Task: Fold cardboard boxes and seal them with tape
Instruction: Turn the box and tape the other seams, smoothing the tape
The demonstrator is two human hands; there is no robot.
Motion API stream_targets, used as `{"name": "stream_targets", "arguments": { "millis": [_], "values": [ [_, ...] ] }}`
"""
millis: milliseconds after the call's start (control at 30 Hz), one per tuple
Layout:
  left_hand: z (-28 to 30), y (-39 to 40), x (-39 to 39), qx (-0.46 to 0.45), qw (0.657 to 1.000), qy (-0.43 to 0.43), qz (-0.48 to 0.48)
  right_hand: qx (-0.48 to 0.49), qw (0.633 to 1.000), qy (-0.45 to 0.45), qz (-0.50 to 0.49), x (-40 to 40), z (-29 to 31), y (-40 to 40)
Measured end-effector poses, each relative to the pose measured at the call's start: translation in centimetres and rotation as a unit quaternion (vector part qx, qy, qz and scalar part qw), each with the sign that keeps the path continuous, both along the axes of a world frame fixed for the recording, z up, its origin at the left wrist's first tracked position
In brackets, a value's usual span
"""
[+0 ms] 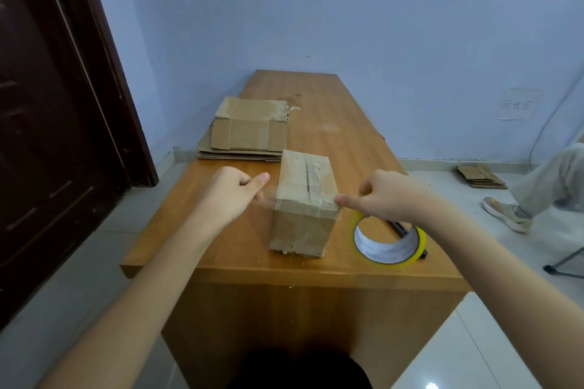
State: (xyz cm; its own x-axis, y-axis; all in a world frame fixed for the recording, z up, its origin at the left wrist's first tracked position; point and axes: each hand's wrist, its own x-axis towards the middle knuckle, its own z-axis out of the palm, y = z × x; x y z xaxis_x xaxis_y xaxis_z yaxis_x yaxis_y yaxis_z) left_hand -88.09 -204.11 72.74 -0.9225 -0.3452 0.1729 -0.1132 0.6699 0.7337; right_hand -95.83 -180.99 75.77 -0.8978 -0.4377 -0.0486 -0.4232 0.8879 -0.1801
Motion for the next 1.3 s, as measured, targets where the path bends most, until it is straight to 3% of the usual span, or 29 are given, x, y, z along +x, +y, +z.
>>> {"name": "stream_targets", "arguments": {
  "millis": [433, 600, 767, 833, 900, 1000, 1067, 1167, 1300],
  "values": [
    [-4.8, 0.1, -0.5, 0.106, 0.994, 0.033, -0.001, 0.018, 0.997, -0.073, 0.025, -0.2, 0.5, -1.5],
    [-5.9, 1.3, -0.3, 0.088, 0.994, 0.039, 0.051, 0.042, 0.996, -0.076, 0.033, -0.2, 0.9, -1.9],
    [-7.5, 2.2, 0.1, 0.113, 0.99, -0.049, 0.072, 0.054, 0.995, -0.079, 0.027, -0.2, 1.0, -1.9],
    [-7.5, 1.8, 0.5, 0.143, 0.985, -0.021, 0.089, 0.058, 0.995, -0.079, 0.026, -0.2, 1.0, -2.0],
    [-6.5, 1.9, 1.3, 0.193, 0.975, 0.063, 0.092, 0.063, 0.995, -0.08, 0.025, -0.3, 1.0, -2.1],
    [-4.4, 4.4, 3.3, 0.286, 0.947, 0.145, -0.013, 0.068, 0.994, -0.086, 0.026, -0.4, 1.0, -2.1],
    [-4.3, 6.8, 4.3, 0.307, 0.942, 0.129, -0.053, 0.067, 0.993, -0.095, 0.023, -0.4, 0.9, -2.1],
    [-5.7, 8.3, 4.7, 0.342, 0.933, 0.109, -0.035, 0.063, 0.993, -0.096, 0.021, -0.3, 0.6, -2.2],
    [-7.8, 8.2, 5.5, 0.264, 0.964, 0.031, -0.017, 0.072, 0.993, -0.091, 0.022, -0.3, 0.6, -2.4]
  ]
}}
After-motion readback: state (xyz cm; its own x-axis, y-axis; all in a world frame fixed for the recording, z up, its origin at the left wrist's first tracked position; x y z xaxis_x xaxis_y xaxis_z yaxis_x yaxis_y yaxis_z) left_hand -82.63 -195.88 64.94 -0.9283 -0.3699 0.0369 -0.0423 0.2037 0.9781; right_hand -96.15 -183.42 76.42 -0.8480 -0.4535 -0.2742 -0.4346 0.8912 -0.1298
